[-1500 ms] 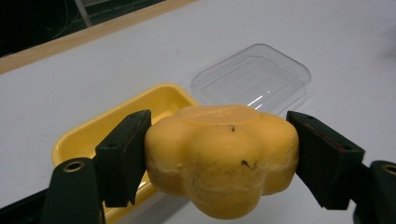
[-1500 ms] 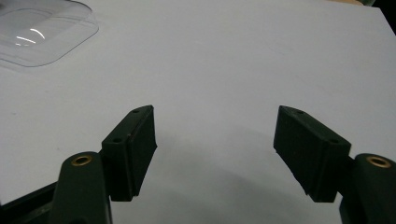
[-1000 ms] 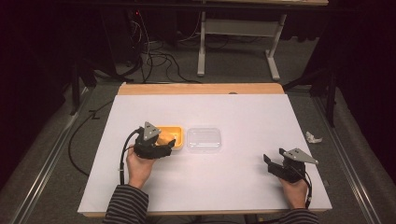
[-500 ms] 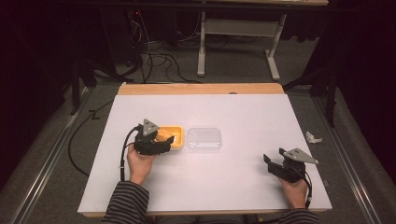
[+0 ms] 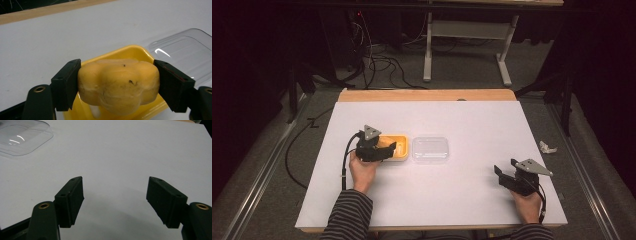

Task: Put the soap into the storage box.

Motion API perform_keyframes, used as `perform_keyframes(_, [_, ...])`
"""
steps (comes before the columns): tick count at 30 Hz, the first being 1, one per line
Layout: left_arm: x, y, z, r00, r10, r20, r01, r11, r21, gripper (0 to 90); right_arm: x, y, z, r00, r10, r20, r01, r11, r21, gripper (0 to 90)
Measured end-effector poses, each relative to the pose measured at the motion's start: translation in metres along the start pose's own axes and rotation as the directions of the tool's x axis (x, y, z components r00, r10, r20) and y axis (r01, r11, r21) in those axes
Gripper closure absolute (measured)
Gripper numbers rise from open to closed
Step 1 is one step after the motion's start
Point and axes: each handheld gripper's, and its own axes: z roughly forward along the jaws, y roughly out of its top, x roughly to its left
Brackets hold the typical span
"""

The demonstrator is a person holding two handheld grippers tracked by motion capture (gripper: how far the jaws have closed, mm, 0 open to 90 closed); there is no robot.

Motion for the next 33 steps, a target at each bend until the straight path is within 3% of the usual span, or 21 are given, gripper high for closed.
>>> perform_keyframes(11, [0.001,-0.005,0.017,0.9999,-0.003,-0.015,0.003,0.9998,0.019,25.7,0.0,0.0,0.0,1.0,-0.001,0.002,0.001,1.0,0.0,30.4])
perform_keyframes(26, [0.001,-0.009,0.02,0.9999,0.005,-0.016,-0.004,0.9986,0.053,25.6,0.001,0.0,0.0,1.0,-0.004,0.003,0.004,1.0,0.001,30.4])
perform_keyframes(33, [0.004,-0.014,0.022,0.9997,0.014,-0.018,-0.011,0.9933,0.115,25.5,0.001,0.0,0.0,1.0,-0.005,0.004,0.005,1.0,0.001,30.2])
